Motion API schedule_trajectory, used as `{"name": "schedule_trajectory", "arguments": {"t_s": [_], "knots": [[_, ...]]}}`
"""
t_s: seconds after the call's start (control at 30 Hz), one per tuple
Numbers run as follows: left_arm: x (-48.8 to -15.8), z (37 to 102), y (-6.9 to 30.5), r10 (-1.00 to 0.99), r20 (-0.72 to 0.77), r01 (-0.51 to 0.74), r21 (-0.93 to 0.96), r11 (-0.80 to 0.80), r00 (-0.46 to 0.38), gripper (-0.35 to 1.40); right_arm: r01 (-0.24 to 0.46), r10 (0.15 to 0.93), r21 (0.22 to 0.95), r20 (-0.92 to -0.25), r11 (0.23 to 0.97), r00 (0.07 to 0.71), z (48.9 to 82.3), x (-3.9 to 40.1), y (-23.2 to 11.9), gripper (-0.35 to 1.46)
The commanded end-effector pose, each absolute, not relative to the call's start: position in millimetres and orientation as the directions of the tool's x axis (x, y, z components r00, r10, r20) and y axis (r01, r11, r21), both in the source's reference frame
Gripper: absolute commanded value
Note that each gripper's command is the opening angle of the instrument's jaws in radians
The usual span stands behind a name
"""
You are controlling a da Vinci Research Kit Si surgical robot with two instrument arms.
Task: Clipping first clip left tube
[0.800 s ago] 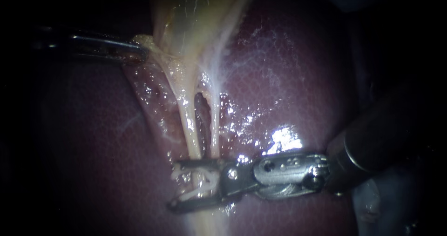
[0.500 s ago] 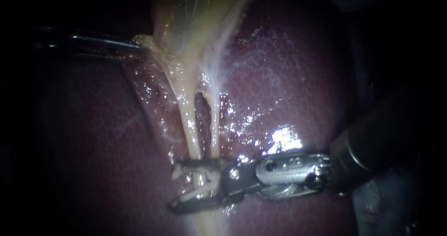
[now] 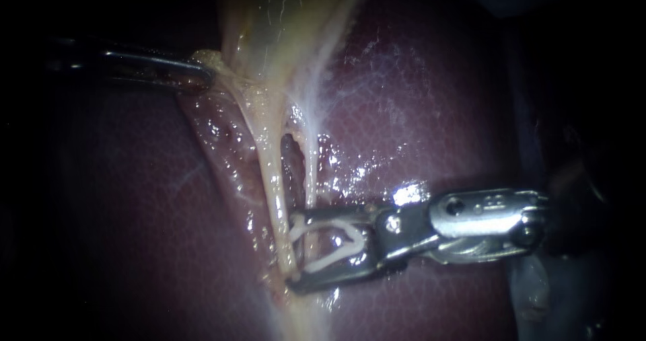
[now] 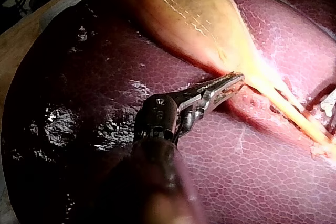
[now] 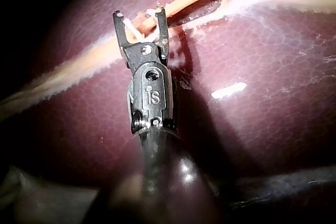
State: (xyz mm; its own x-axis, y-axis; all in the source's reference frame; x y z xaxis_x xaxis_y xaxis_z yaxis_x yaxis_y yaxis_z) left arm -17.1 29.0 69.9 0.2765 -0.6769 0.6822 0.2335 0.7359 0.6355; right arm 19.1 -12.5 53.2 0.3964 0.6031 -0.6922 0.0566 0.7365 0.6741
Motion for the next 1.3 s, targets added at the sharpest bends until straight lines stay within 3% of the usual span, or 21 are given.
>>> {"name": "schedule_trajectory", "arguments": {"t_s": [0.03,0.5,0.9,1.3], "knots": [[-17.1,69.9,29.1,-0.677,0.682,0.233,0.636,0.736,0.277,-0.35,0.057,0.602,0.674,-0.693,0.737,0.397,53.4,19.1,-12.6,0.49],[-17.1,70.0,29.1,-0.677,0.682,0.233,0.635,0.736,0.277,-0.35,0.032,0.639,0.707,-0.657,0.706,0.4,58.6,18.8,-12.3,0.49],[-17.1,70.1,29.0,-0.676,0.683,0.233,0.635,0.737,0.277,-0.35,0.043,0.697,0.774,-0.592,0.632,0.405,64.4,19.2,-12.1,0.49],[-17.2,70.1,29.0,-0.676,0.683,0.234,0.635,0.737,0.277,-0.35,0.159,0.751,0.828,-0.557,0.538,0.354,65.3,21.2,-13.5,0.5]]}}
